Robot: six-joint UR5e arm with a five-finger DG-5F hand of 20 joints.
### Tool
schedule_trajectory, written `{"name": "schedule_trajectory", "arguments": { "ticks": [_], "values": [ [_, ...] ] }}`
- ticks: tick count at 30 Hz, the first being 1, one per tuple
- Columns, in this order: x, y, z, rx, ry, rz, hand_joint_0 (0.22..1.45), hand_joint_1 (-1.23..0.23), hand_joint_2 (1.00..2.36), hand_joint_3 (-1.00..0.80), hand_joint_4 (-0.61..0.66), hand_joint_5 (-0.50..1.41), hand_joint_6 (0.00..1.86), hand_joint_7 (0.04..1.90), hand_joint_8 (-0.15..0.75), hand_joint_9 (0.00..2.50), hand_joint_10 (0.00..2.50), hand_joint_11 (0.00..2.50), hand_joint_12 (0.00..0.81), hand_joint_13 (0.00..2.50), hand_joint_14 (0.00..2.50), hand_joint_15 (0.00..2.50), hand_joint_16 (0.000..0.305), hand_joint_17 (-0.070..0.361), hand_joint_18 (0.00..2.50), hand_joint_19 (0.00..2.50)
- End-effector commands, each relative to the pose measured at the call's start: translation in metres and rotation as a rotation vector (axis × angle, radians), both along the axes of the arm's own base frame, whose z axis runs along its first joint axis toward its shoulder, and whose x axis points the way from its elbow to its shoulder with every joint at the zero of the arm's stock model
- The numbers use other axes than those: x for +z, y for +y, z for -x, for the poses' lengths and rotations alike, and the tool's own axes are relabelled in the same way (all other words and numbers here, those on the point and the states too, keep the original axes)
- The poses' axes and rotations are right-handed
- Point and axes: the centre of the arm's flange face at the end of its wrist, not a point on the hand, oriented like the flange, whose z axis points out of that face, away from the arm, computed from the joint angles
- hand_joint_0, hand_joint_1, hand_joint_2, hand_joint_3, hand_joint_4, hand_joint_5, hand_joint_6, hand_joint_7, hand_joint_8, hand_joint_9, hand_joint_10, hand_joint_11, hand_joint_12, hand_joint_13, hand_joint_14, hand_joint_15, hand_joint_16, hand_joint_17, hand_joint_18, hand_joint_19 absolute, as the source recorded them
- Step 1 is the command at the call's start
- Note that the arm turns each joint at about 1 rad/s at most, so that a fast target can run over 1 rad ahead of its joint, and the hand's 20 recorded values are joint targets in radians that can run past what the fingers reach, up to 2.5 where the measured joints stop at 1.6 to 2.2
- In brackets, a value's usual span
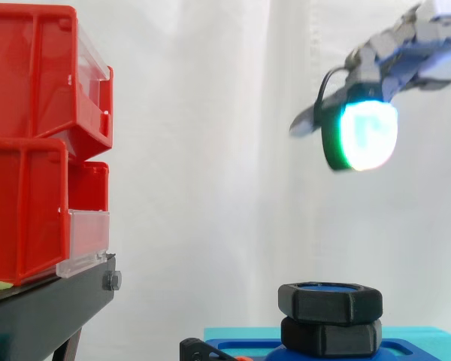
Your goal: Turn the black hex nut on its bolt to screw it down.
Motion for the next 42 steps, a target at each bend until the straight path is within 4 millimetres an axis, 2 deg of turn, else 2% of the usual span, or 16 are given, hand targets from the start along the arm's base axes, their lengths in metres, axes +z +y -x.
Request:
{"name": "schedule_trajectory", "arguments": {
  "ticks": [1, 2, 4, 9, 11, 15, 24, 28, 34, 35, 38, 41, 42],
  "values": [
    [-0.031, 0.002, 0.066, -0.064, 0.006, -0.012, 0.36, -0.54, 1.00, -0.50, 0.15, -0.24, 0.50, 0.69, 0.257, 0.50, 0.00, 0.03, 0.403, 0.33, 0.00, 0.00, 0.074, 0.167, 0.47, 0.35],
    [-0.033, 0.002, 0.090, -0.091, -0.045, -0.050, 0.36, -0.54, 1.00, -0.50, 0.14, -0.25, 0.50, 0.67, 0.258, 0.50, 0.00, 0.02, 0.403, 0.33, 0.00, 0.00, 0.074, 0.166, 0.46, 0.34],
    [-0.038, 0.003, 0.112, -0.124, -0.067, -0.116, 0.37, -0.55, 1.00, -0.50, 0.11, -0.26, 0.50, 0.62, 0.249, 0.49, 0.00, 0.00, 0.393, 0.29, 0.00, 0.00, 0.072, 0.163, 0.41, 0.30],
    [-0.057, 0.001, 0.136, -0.182, -0.028, -0.217, 0.39, -0.55, 1.00, -0.50, 0.11, -0.26, 0.50, 0.59, 0.246, 0.48, 0.00, 0.00, 0.385, 0.24, 0.00, 0.00, 0.071, 0.159, 0.37, 0.28],
    [-0.075, 0.000, 0.144, -0.217, 0.011, -0.239, 0.39, -0.54, 1.00, -0.50, 0.11, -0.26, 0.50, 0.59, 0.248, 0.47, 0.00, 0.00, 0.386, 0.23, 0.00, 0.00, 0.071, 0.159, 0.36, 0.27],
    [-0.084, 0.001, 0.145, -0.225, -0.007, -0.266, 0.40, -0.51, 1.00, -0.50, 0.09, -0.26, 0.50, 0.57, 0.253, 0.45, 0.00, 0.00, 0.391, 0.19, 0.00, 0.00, 0.071, 0.160, 0.33, 0.24],
    [-0.091, -0.005, 0.147, -0.278, 0.009, -0.350, 0.41, -0.49, 1.00, -0.50, 0.06, -0.28, 0.50, 0.55, 0.313, 0.32, 0.00, 0.00, 0.404, 0.15, 0.00, 0.00, 0.072, 0.161, 0.28, 0.26],
    [-0.095, -0.007, 0.150, -0.302, 0.039, -0.343, 0.41, -0.45, 1.00, -0.50, 0.01, -0.30, 0.50, 0.57, 0.255, 0.09, 0.00, 0.00, 0.365, 0.00, 0.00, 0.00, 0.068, 0.154, 0.19, 0.35],
    [-0.095, -0.006, 0.150, -0.300, 0.033, -0.319, 0.43, -0.46, 1.00, -0.50, 0.01, -0.30, 0.50, 0.59, 0.207, 0.04, 0.00, 0.00, 0.333, 0.00, 0.00, 0.00, 0.065, 0.147, 0.16, 0.40],
    [-0.095, -0.006, 0.150, -0.300, 0.033, -0.319, 0.43, -0.50, 1.00, -0.50, 0.01, -0.30, 0.50, 0.57, 0.209, 0.08, 0.00, 0.00, 0.335, 0.00, 0.00, 0.00, 0.066, 0.149, 0.27, 0.38],
    [-0.094, -0.006, 0.149, -0.298, 0.032, -0.320, 0.44, -0.52, 1.00, -0.50, -0.02, -0.30, 0.50, 0.57, 0.190, 0.02, 0.00, 0.00, 0.316, 0.00, 0.00, 0.00, 0.064, 0.144, 0.28, 0.37],
    [-0.094, -0.006, 0.150, -0.300, 0.035, -0.318, 0.45, -0.44, 1.00, -0.50, -0.05, -0.30, 0.50, 0.60, 0.179, 0.00, 0.00, 0.00, 0.315, 0.00, 0.00, 0.00, 0.062, 0.139, 0.09, 0.39],
    [-0.095, -0.006, 0.150, -0.304, 0.036, -0.318, 0.45, -0.41, 1.00, -0.50, -0.06, -0.30, 0.50, 0.61, 0.186, 0.00, 0.00, 0.00, 0.338, 0.00, 0.00, 0.00, 0.063, 0.141, 0.04, 0.38]
  ]
}}
